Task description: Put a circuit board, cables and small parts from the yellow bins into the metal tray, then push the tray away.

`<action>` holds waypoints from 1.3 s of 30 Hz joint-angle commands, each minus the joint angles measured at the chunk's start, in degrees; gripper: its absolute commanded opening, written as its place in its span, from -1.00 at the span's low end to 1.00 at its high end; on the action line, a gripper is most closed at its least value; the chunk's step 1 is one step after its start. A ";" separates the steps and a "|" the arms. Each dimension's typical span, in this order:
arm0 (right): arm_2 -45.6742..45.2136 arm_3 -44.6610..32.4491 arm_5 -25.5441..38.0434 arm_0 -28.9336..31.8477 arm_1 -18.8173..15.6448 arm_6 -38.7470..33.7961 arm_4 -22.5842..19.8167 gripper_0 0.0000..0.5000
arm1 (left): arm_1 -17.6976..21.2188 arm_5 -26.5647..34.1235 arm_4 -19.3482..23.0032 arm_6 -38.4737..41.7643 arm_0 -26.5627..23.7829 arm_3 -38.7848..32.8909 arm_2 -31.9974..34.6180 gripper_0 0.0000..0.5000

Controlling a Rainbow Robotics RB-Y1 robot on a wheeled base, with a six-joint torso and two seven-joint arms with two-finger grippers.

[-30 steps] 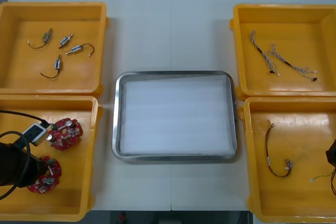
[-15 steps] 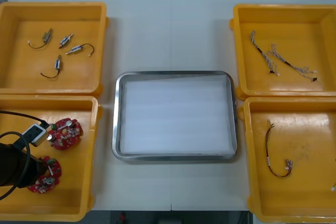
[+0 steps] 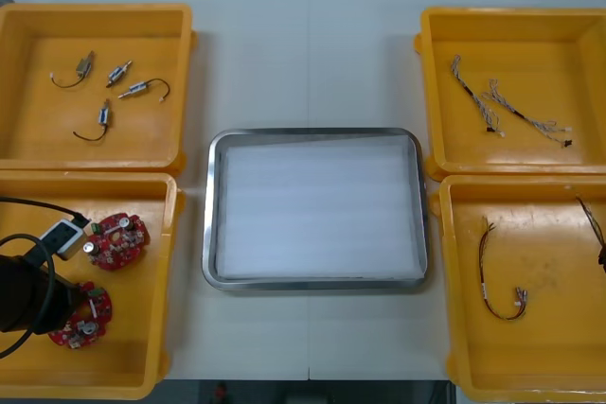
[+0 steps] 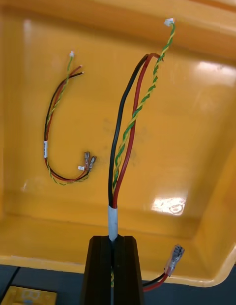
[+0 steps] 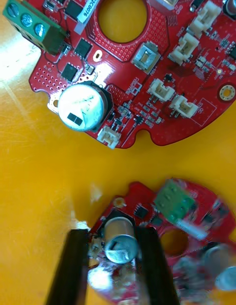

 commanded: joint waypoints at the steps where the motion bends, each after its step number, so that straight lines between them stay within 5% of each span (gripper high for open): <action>1: -1.49 -1.83 0.41 -2.03 -2.45 4.76 -1.43 -1.00 | 2.36 -1.07 -1.41 -6.90 -0.34 -0.12 -0.87 -0.86; 2: -1.49 -1.83 0.41 -2.38 -2.62 5.99 -1.96 -1.00 | 2.36 -1.07 -1.67 -6.90 -0.34 -0.12 -0.78 -0.99; 16: -1.40 -1.83 0.41 -8.27 -3.24 13.55 -9.87 -1.00 | 4.47 -4.15 -0.97 -6.90 -0.34 0.23 -0.78 -1.00; 27: -1.31 -2.45 0.41 -9.06 -4.82 13.46 -12.68 -1.00 | 12.12 -6.43 8.61 -6.82 4.40 -2.67 5.81 -1.00; 39: -0.87 -2.71 0.41 -9.06 -4.82 12.32 -12.68 -1.00 | 14.49 -5.56 16.79 -6.29 11.87 -6.36 19.17 -1.00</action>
